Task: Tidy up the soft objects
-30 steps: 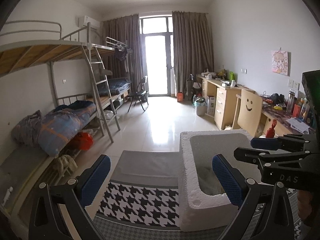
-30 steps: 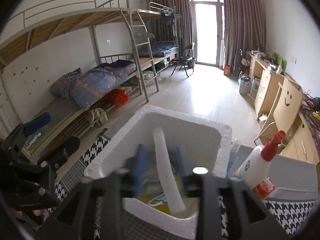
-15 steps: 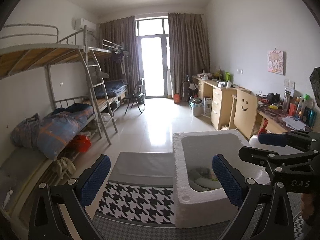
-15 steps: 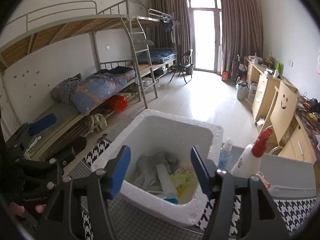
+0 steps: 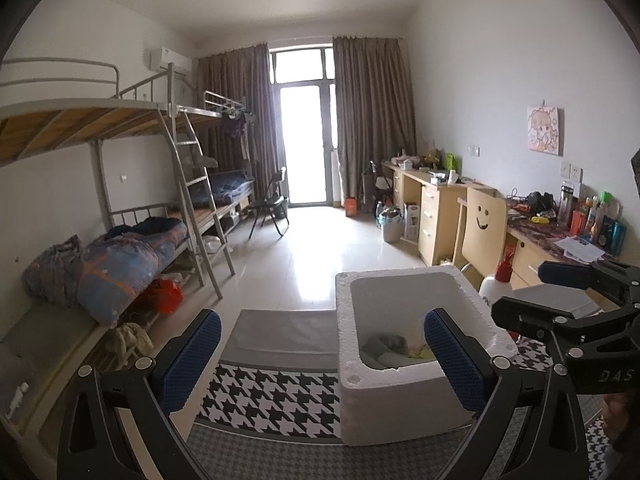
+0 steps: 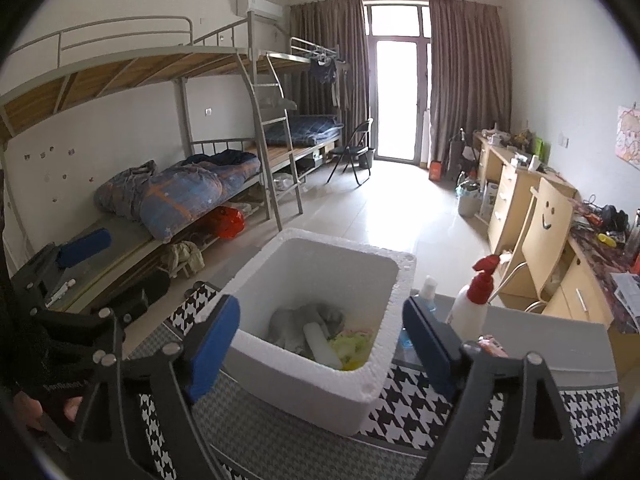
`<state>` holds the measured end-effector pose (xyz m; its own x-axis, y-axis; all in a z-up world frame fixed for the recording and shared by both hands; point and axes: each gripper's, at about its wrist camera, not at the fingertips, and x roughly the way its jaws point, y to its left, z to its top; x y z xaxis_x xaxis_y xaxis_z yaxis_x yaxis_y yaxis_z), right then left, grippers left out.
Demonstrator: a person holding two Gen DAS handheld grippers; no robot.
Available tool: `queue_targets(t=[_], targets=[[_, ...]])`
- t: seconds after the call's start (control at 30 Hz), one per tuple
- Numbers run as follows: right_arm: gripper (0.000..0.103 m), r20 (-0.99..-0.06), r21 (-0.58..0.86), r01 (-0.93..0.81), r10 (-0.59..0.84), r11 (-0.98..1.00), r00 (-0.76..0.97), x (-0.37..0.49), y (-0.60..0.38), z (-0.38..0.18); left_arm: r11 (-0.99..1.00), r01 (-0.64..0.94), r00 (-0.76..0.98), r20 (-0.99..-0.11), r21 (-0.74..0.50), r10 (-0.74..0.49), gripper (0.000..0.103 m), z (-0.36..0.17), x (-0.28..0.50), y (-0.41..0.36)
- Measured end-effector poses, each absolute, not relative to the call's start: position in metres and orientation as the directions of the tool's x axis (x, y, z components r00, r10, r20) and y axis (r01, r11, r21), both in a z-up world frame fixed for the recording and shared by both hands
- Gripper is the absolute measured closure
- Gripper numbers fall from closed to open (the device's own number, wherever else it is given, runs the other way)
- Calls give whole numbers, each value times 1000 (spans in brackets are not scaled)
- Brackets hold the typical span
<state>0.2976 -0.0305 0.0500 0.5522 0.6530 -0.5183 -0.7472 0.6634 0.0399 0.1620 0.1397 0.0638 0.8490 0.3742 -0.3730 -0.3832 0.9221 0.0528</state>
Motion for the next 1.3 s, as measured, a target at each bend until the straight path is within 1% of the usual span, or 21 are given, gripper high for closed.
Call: queue_targets(t=[0.17,0.37,0.43,0.5,0.63,0.87,1.03,1.3], targets=[[13,-500,51,-737,656,674,565,290,-41,52,919,-392,849,-370,37,377,1,65,153,135],[13,-490,74,-720,654,690,576,278,-59,47,918,-394,858,-347,29,379,1,67,140,123],[12,-487,82,-713,653,696,581,274,-64,46,919,-394,862,-338,23,379,1,66,135,120],[8,-482,88,-704,649,704,589,270,-69,45,920,-392,867,-329,16,375,1,64,130,116],[7,-449,75,-667,622,741,641,258,-80,43,918,-396,869,-321,2,376,1,61,125,113],[5,-416,76,-659,624,749,662,235,-96,39,926,-379,877,-321,1,359,1,52,112,99],[5,-390,86,-652,628,753,674,225,-111,33,932,-363,891,-297,-11,344,1,48,99,89],[5,-340,105,-638,630,763,698,203,-134,18,928,-373,898,-255,-11,358,1,35,76,69]])
